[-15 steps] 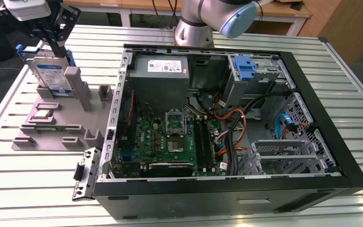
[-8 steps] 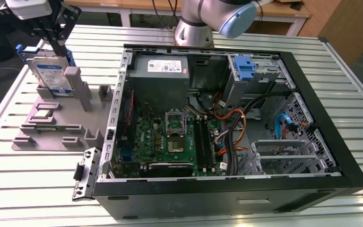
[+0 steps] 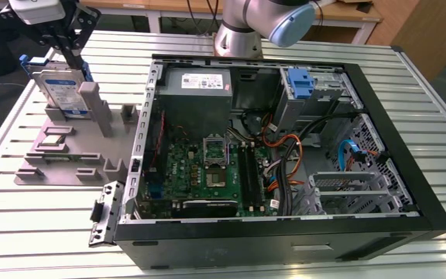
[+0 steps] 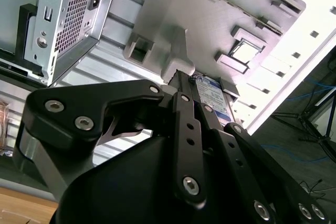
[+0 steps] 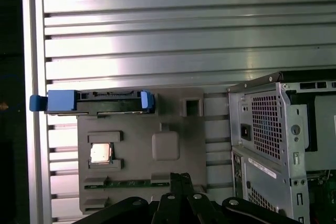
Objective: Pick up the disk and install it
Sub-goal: 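Reach for the disk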
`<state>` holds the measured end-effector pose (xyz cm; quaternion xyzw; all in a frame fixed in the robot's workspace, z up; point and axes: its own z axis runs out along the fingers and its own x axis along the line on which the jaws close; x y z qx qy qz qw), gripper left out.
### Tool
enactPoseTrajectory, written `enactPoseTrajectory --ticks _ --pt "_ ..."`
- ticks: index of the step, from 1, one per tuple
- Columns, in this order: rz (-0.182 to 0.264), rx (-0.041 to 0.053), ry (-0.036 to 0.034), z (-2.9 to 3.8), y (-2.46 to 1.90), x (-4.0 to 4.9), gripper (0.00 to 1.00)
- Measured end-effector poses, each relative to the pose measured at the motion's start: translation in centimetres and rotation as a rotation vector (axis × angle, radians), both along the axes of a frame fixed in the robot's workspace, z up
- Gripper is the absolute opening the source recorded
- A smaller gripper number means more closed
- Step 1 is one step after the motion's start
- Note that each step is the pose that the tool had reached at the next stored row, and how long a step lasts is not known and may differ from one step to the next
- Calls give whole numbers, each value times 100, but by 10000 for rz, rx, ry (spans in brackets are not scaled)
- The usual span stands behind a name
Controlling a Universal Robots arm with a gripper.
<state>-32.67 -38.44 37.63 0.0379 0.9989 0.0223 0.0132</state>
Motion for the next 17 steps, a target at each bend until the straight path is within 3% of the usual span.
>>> enactPoseTrajectory --ticks 17 --pt "0 -1 0 -7 2 -60 11"
